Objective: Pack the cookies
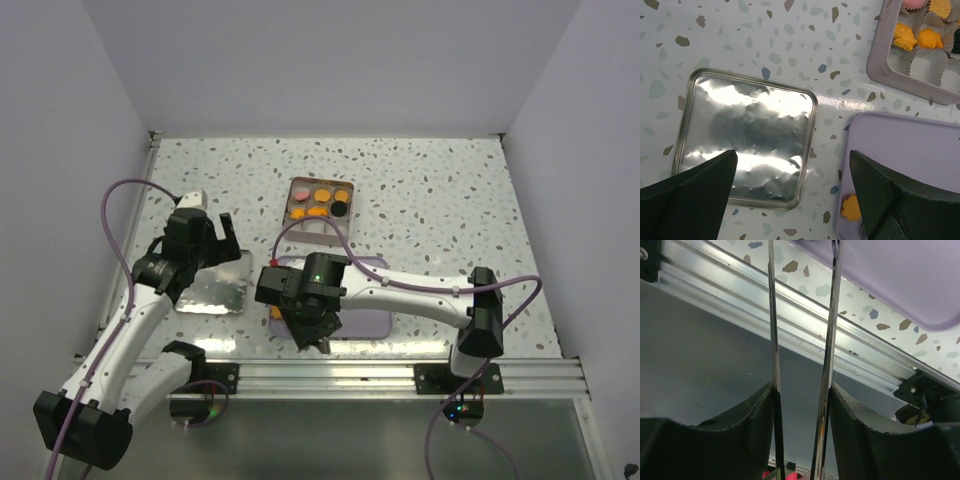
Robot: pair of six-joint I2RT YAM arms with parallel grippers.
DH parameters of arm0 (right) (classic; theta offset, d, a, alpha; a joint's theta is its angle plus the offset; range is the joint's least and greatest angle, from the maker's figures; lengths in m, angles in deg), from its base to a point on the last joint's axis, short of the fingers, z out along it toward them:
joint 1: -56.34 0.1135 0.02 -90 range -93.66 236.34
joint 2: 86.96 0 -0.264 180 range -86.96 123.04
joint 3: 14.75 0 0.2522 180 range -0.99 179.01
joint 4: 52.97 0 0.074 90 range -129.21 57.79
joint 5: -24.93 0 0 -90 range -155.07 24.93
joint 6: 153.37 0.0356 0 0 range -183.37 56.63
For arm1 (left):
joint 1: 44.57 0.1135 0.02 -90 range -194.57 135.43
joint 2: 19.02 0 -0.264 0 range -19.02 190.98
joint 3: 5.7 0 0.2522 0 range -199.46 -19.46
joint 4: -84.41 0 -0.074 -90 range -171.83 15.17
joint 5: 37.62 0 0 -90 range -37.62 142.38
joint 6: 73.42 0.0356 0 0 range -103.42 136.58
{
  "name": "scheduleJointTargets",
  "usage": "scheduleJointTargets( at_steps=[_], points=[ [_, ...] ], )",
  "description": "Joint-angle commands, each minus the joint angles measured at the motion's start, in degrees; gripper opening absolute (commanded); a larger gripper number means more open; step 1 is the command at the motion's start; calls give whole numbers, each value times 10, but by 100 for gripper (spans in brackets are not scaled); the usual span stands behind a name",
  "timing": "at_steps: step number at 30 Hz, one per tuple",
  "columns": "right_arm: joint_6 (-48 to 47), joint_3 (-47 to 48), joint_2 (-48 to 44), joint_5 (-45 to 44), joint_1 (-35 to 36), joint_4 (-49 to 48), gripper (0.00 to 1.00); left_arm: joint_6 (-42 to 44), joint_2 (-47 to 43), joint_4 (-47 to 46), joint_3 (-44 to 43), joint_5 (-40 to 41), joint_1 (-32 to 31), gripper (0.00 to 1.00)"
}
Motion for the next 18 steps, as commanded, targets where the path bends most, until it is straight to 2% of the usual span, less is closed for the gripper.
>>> scheduleJointTargets(
  at_steps=[1, 10, 18],
  points=[
    [33, 6, -6, 4, 13, 29, 48, -1, -13, -14, -3, 1, -1, 100],
    [33, -25, -13, 5, 30, 35, 48, -3, -22, -12, -2, 5, -2, 100],
    [12, -10, 15, 5, 30, 36, 48, -4, -23, -12, -1, 10, -3, 100]
  ],
)
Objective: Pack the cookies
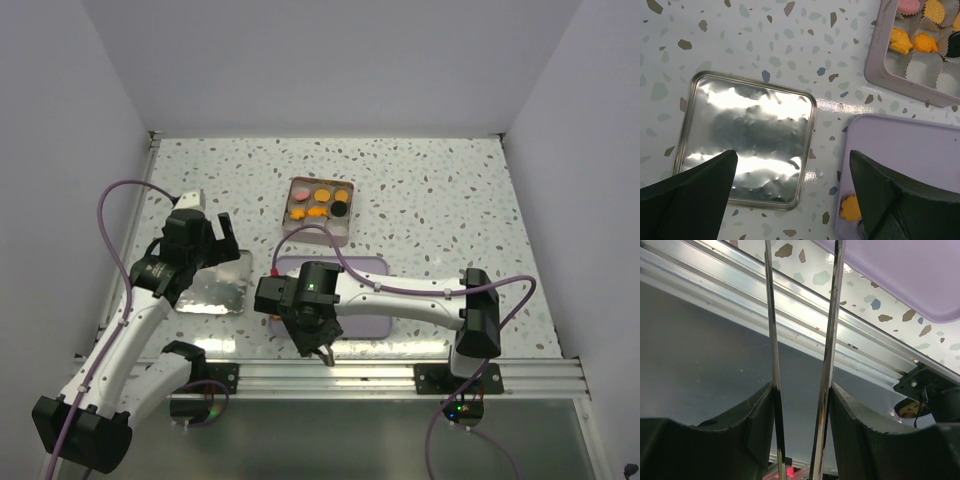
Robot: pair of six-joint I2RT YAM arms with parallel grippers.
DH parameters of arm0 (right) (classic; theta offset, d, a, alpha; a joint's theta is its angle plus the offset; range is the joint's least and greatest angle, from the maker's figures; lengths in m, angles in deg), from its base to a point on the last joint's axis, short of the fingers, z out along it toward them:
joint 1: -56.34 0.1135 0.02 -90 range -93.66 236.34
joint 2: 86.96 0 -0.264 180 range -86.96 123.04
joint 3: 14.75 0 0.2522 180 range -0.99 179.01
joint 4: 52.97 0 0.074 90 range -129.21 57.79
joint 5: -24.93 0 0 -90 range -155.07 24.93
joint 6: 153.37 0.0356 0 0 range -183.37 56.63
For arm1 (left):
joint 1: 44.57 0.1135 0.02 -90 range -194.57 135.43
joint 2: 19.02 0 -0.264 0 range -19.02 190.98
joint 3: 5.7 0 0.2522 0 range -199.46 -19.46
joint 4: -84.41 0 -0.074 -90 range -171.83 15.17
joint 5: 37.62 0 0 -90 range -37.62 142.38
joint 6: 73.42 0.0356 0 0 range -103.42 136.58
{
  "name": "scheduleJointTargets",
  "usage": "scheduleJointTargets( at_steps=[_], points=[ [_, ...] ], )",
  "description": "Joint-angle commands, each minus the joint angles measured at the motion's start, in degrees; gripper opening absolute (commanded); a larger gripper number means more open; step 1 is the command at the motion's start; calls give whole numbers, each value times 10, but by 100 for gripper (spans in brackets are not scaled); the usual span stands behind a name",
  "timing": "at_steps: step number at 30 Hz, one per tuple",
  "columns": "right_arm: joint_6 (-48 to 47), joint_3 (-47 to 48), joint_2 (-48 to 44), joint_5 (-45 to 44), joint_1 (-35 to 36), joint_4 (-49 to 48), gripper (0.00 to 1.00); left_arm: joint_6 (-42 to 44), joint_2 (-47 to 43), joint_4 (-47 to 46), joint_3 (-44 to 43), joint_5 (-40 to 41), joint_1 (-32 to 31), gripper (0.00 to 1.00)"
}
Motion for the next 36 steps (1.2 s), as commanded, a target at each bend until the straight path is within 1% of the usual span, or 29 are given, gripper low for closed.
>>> scheduleJointTargets(
  at_steps=[1, 8, 11, 15, 19, 23, 28, 29, 32, 36],
  points=[
    [-3, 17, 11, 3, 3, 36, 47, -5, -8, -11, -2, 10, -3, 100],
    [-11, 32, 9, 4, 3, 53, 33, -7, -6, -10, -2, 14, -3, 100],
    [-16, 45, 11, -14, 0, 69, 33, -7, -5, -9, -3, 14, -3, 100],
    [-28, 78, 10, -41, -23, 99, 33, -9, -2, -9, -2, 15, -3, 100],
    [-48, 118, -2, -66, -79, 131, 33, -8, 2, -9, -2, 13, -3, 100],
    [-82, 175, -5, -84, -138, 133, 33, -7, 3, -9, -3, 12, -3, 100],
    [-137, 259, 43, -75, -213, 133, 33, -2, -5, -11, -4, 3, -3, 100],
    [-150, 290, 54, -73, -222, 134, 33, 0, -7, -14, -3, -1, -2, 100],
    [-172, 343, 97, -59, -251, 132, 33, 3, -18, -16, -4, -10, -2, 100],
    [-188, 378, 139, -31, -276, 119, 32, 3, -30, -22, 0, -9, -2, 100]
  ],
)
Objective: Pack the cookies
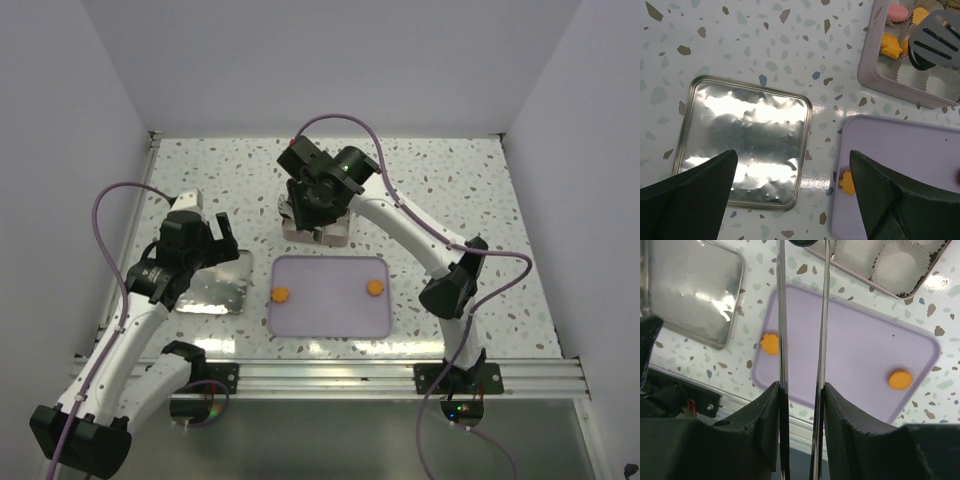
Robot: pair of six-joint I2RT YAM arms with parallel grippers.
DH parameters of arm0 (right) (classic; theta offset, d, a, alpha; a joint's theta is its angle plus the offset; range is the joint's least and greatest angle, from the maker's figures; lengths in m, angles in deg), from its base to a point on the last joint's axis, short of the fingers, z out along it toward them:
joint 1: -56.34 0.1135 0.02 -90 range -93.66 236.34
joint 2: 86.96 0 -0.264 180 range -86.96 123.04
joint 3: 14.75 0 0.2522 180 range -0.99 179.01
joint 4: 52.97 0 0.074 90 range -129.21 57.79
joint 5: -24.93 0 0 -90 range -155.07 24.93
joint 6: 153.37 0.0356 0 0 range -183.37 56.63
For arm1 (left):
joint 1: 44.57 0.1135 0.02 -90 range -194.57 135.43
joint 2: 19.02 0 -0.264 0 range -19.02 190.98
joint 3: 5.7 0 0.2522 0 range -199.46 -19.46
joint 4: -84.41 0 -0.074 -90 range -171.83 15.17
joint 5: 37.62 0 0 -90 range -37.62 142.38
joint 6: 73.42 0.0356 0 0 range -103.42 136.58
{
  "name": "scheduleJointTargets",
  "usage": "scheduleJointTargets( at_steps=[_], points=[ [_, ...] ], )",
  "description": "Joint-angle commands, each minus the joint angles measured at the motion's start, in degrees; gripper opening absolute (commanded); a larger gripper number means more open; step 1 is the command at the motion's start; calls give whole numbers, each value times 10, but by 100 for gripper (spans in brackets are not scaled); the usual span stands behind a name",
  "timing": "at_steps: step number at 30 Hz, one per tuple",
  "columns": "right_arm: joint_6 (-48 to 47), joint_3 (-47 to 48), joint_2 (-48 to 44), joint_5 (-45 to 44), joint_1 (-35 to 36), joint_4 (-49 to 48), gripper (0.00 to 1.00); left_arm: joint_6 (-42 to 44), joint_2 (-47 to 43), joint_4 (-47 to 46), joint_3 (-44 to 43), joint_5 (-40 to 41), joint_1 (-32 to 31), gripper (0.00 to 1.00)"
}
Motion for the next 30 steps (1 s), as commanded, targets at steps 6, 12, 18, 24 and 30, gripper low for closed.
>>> scheduleJointTargets(
  at_steps=[6, 12, 18, 24, 30],
  points=[
    [-46, 21, 47, 47, -28, 99, 32, 3, -6, -20, 0, -2, -2, 100],
    [-51, -24, 40, 58, -41, 75, 32, 1, -3, -19, -1, 4, -1, 100],
    [-56, -28, 45, 56, -45, 69, 36, 0, -1, -18, -1, 5, 1, 100],
    [-63, -12, 51, 55, -52, 73, 40, -1, -2, -16, -1, 7, 2, 100],
    [-62, -1, 55, 54, -55, 66, 41, -1, -2, -16, -1, 8, 2, 100]
  ],
)
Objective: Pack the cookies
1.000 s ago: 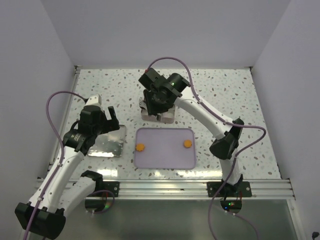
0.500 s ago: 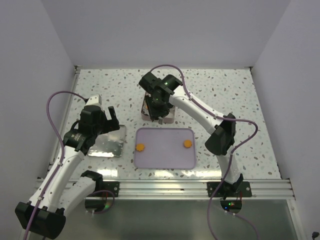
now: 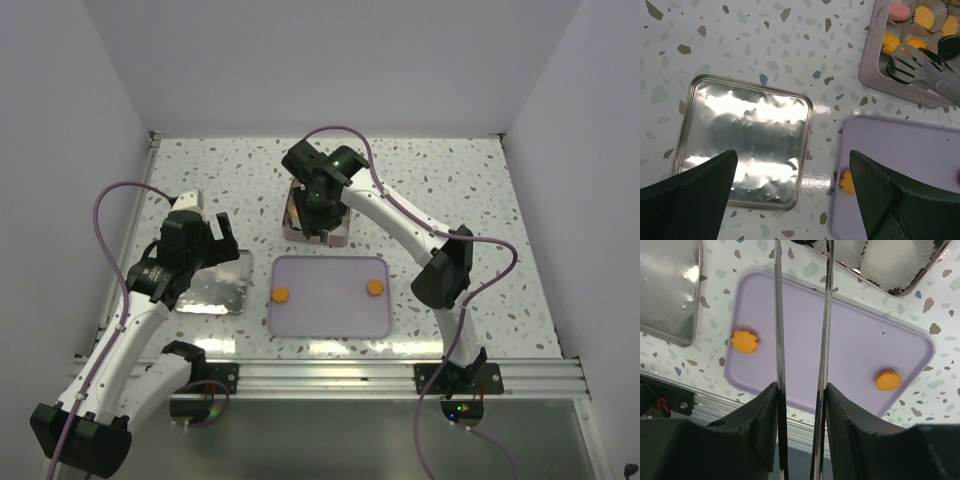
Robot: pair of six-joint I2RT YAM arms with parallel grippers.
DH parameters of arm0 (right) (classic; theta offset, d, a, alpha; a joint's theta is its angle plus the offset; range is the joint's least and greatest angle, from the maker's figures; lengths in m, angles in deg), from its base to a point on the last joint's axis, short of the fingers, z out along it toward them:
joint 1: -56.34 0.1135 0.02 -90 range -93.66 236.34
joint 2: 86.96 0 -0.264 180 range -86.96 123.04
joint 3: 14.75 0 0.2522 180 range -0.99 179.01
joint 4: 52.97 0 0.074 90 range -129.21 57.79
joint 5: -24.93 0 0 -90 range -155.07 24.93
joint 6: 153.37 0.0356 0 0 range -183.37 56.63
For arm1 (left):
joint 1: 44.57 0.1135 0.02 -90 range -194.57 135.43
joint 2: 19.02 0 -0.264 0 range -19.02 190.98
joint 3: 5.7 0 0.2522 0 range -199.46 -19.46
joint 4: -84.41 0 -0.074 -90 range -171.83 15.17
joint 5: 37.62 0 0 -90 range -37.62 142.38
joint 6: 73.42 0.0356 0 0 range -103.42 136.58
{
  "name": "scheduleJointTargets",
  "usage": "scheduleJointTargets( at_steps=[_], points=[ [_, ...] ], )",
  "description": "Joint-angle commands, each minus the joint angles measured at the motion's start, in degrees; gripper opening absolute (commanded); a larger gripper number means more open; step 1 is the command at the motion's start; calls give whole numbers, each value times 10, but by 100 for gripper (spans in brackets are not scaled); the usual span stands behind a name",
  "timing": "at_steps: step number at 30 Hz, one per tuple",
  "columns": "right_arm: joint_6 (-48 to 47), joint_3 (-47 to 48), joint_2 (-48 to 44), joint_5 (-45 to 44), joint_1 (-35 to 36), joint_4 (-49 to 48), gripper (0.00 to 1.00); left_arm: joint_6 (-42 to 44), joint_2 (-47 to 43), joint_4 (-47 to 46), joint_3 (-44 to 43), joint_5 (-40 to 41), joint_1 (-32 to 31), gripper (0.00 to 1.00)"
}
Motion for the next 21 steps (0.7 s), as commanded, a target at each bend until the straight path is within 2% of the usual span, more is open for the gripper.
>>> scheduleJointTargets(
  at_steps=[1, 7, 14, 21],
  points=[
    [-10, 30, -7, 8, -3, 62, 41, -1, -2, -16, -2, 7, 2, 100],
    [-5, 38, -7, 19, -4, 51, 43, -1, -3, -16, -2, 7, 2, 100],
    [-4, 40, -5, 22, -3, 45, 49, -1, -4, -16, 0, 6, 1, 100],
    [1, 44, -11, 19, -3, 44, 49, 0, -3, -16, -1, 3, 1, 100]
  ],
)
